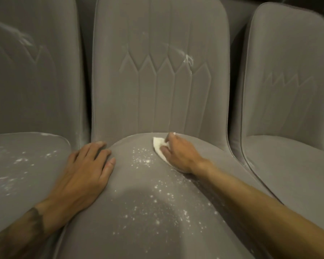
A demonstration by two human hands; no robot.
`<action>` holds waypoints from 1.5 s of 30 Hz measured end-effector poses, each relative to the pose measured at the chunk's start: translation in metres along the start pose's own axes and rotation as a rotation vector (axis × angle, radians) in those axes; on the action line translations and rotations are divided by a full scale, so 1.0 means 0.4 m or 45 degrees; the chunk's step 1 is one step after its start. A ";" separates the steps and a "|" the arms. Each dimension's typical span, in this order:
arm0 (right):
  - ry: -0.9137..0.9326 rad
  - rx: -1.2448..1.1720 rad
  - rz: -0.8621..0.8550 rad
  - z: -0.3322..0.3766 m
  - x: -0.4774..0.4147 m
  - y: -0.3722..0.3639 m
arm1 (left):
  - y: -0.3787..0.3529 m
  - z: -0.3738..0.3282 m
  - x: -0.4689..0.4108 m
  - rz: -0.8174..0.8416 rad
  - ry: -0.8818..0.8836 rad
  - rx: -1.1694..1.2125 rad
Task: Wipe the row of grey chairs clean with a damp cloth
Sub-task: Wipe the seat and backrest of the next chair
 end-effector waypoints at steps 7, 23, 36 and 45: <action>-0.368 0.134 -0.157 -0.140 -0.031 0.098 | 0.007 -0.002 0.004 -0.026 -0.004 -0.025; -0.347 0.127 -0.237 -0.073 -0.082 0.056 | 0.012 -0.007 0.002 0.027 0.006 -0.023; -0.217 0.089 -0.174 -0.019 -0.116 0.019 | 0.016 -0.012 0.000 0.016 0.009 -0.040; -0.176 0.091 -0.097 -0.081 -0.097 0.053 | 0.004 -0.005 -0.001 0.017 0.021 -0.016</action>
Point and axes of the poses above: each hand's wrist, its own x-axis away from the middle knuckle, its own y-axis out of the back of the hand, z = x × y, the point moved 6 cm from there along -x, towards the middle knuckle, and after that the axes turned 11 degrees about -x, right-handed, at the moved point
